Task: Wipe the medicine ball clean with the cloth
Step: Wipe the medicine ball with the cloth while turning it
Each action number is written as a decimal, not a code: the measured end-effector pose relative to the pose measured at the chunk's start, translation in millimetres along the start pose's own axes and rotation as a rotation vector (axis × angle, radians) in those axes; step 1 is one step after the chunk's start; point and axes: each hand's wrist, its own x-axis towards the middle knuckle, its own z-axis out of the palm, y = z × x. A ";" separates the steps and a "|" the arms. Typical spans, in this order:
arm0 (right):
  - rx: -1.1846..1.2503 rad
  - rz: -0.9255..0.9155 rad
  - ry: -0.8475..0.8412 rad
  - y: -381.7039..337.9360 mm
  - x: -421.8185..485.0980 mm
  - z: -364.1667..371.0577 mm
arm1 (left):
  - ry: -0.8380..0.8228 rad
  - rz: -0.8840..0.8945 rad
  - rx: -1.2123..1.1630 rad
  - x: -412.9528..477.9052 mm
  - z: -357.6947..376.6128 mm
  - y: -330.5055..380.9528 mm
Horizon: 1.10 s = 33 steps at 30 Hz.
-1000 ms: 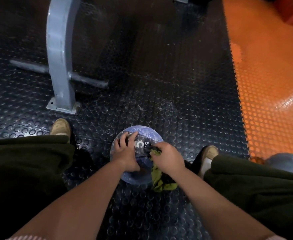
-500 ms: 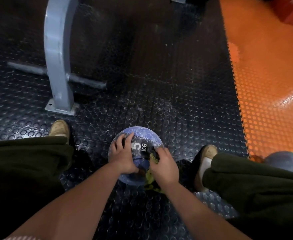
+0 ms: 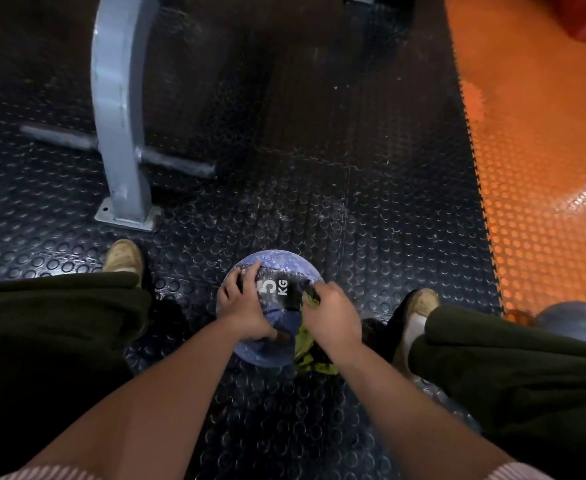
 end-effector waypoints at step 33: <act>-0.056 -0.008 -0.050 -17.4 20.5 -5.0 | -0.024 0.023 0.182 -9.4 8.0 -9.3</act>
